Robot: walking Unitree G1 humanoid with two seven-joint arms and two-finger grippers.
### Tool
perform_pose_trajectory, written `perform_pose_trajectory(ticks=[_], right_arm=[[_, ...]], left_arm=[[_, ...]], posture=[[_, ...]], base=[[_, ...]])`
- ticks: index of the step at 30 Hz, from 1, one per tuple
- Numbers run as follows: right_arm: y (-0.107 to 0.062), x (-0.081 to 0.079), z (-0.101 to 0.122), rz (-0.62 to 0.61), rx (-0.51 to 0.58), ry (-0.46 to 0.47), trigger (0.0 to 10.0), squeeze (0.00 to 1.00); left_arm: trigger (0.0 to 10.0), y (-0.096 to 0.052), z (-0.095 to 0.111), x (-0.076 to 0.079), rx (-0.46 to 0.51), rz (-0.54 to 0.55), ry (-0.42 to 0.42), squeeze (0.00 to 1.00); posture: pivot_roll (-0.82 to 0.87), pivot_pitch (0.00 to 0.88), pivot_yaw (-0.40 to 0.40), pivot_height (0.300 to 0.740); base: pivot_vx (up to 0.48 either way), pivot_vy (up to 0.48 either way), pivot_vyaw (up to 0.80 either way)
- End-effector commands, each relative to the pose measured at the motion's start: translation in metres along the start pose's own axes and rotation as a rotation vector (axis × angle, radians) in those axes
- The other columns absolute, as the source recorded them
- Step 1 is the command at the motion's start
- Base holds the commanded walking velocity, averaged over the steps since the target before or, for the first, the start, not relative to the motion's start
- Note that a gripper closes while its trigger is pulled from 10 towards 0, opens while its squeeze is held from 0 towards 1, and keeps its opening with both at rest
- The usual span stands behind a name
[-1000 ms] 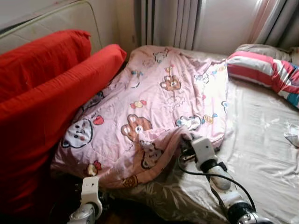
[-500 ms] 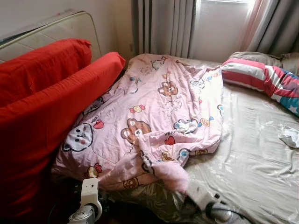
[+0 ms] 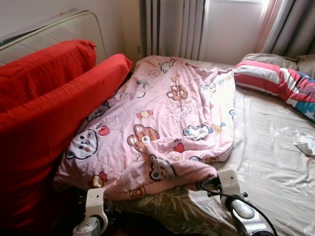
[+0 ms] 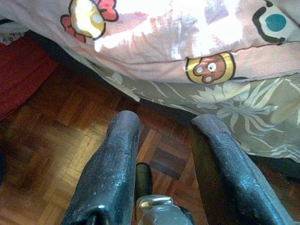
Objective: Clean up the room
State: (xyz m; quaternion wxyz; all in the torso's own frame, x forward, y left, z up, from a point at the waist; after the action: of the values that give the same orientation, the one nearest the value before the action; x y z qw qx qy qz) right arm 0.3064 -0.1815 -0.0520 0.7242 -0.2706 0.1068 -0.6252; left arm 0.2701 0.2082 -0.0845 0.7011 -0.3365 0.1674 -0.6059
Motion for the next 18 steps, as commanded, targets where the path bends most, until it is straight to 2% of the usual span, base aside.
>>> perform_pose_trajectory(ticks=[1,6,12,18], right_arm=[[-0.002,0.001,-0.003,-0.001,0.001,0.034,10.0,0.0],[-0.006,0.006,-0.015,0.006,-0.029,0.044,10.0,0.0],[-0.006,0.015,-0.013,-0.003,-0.02,0.064,10.0,0.0],[-0.006,0.008,-0.007,0.011,0.019,0.055,10.0,0.0]], left_arm=[[10.0,-0.002,-0.006,-0.007,-0.029,0.014,0.012,0.0],[10.0,-0.002,-0.008,-0.007,-0.035,0.014,0.011,0.0],[10.0,-0.002,-0.011,-0.004,-0.04,0.013,0.005,0.0],[10.0,-0.002,-0.012,-0.003,-0.041,0.009,0.001,0.0]], posture=[[-0.01,0.0,-0.005,0.74],[-0.01,0.0,-0.006,0.74],[-0.01,0.0,-0.007,0.74],[-0.01,0.0,-0.007,0.74]], base=[[0.0,0.0,0.0],[0.0,0.0,0.0],[0.0,0.0,0.0],[-0.267,0.0,0.0]])
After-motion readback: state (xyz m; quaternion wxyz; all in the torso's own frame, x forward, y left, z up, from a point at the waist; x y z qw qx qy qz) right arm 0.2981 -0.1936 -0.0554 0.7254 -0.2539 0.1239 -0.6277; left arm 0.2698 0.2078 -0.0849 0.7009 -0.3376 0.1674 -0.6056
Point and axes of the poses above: a point about 5 cm out from each wrist's last joint towards the gripper, its own y axis pointing out of the wrist towards the gripper, its own z axis along the axis of the wrist's last joint, x = y × z, the point moved 5 cm from there along y, pointing out of the wrist towards the gripper, and after that the axes turned 9 degrees about -y, right-handed, at the moved point
